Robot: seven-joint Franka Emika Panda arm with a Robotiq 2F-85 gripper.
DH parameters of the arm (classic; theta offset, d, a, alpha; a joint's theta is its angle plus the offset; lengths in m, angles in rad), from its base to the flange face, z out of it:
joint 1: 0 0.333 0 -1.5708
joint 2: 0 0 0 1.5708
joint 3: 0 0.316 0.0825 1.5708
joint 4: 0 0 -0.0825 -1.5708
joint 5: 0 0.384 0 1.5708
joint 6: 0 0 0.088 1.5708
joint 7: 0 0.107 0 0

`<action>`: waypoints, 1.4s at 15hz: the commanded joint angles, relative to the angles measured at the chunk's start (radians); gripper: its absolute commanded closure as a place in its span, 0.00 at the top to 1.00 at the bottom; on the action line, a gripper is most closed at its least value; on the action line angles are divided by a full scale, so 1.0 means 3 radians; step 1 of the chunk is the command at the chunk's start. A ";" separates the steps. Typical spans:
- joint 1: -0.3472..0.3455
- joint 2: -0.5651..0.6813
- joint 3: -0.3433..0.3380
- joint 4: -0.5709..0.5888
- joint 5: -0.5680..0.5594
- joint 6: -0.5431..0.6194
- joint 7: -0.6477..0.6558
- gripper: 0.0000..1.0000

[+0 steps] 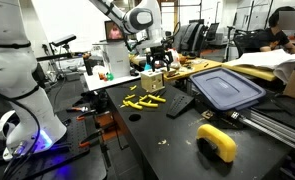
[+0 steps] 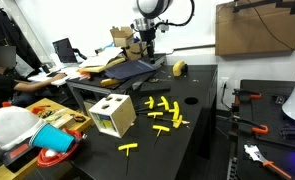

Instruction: Take the two yellow objects off of their holder

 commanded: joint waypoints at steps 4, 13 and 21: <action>-0.0048 -0.0436 -0.0098 -0.0008 0.0418 -0.0710 0.0249 1.00; -0.0021 -0.0624 -0.0186 0.0055 0.0652 -0.1020 0.0829 1.00; -0.0012 -0.0660 -0.0184 0.0011 0.0604 -0.1001 0.1120 1.00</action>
